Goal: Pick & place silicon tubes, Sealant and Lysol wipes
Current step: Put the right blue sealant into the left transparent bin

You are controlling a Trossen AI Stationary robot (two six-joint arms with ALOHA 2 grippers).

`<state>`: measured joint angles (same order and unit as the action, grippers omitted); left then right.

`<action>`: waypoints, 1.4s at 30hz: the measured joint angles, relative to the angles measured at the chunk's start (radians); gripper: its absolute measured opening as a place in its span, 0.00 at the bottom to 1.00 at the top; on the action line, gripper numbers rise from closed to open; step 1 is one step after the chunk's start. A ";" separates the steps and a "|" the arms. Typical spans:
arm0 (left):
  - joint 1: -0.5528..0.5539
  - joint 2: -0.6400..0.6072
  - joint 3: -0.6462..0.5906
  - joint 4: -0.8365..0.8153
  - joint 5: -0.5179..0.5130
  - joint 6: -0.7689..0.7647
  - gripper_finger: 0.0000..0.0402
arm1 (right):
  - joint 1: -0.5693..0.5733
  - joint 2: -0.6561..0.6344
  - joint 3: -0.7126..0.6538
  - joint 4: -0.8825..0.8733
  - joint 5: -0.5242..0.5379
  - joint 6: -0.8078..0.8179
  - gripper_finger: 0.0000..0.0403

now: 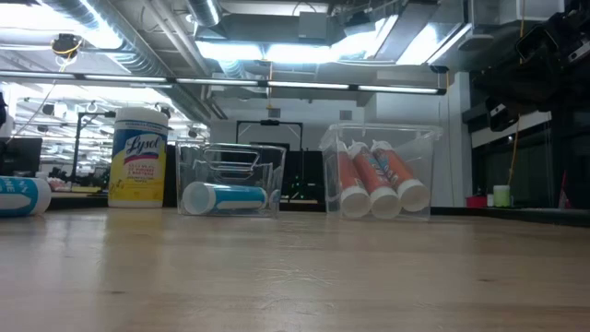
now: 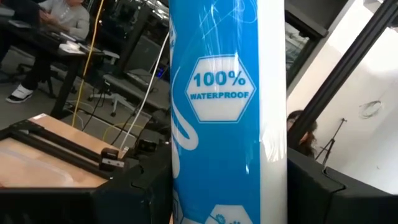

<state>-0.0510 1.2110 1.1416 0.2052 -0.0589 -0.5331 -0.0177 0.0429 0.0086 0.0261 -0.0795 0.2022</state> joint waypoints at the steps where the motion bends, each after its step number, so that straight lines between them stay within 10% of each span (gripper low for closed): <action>1: -0.001 0.000 0.000 -0.003 0.000 0.000 0.53 | 0.000 0.000 0.000 0.000 0.000 0.001 0.03; 31: -0.008 0.000 0.000 -0.049 0.059 0.040 0.53 | 0.000 0.000 0.003 0.384 0.008 0.188 0.03; 42: -0.008 0.000 0.000 -0.166 0.085 -0.004 0.53 | 0.000 0.119 0.270 0.215 0.047 0.159 0.03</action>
<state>-0.0593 1.2110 1.1416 0.0396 0.0263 -0.5371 -0.0176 0.1618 0.2786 0.2416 -0.0328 0.3614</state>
